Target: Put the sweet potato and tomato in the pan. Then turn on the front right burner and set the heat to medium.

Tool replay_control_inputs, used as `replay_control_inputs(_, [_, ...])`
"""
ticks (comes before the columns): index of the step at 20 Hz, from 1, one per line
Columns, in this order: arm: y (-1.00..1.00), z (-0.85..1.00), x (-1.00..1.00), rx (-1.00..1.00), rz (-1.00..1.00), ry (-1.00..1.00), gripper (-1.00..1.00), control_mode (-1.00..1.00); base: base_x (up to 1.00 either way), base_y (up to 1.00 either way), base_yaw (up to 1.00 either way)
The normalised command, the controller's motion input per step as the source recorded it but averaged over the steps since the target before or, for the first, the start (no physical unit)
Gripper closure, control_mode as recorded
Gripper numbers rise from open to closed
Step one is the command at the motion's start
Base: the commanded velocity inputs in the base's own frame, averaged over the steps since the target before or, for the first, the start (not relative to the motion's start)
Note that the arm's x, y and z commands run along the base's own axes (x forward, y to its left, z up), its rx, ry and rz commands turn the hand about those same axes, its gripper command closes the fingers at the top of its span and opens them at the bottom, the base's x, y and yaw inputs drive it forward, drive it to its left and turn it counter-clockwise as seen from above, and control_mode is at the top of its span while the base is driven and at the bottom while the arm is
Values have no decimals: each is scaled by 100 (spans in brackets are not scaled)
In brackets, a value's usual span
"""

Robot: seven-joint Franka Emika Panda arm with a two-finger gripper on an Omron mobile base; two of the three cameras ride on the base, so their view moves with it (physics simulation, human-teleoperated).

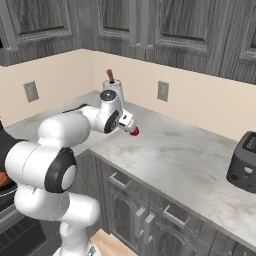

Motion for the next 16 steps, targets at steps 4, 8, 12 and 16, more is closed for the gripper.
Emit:
replay_control_inputs(4, [-9, -16, 27, -3, 0, 7, -100, -100, 0, 0, 0])
replay_control_inputs(8, [-1, -20, 29, -4, 0, 9, -100, -100, 0, 0, 0])
replay_control_inputs(12, [0, -22, 29, -4, 0, 9, -100, -100, 0, 0, 0])
replay_control_inputs(16, [0, -25, 28, -4, 0, 8, -100, -100, 0, 0, 0])
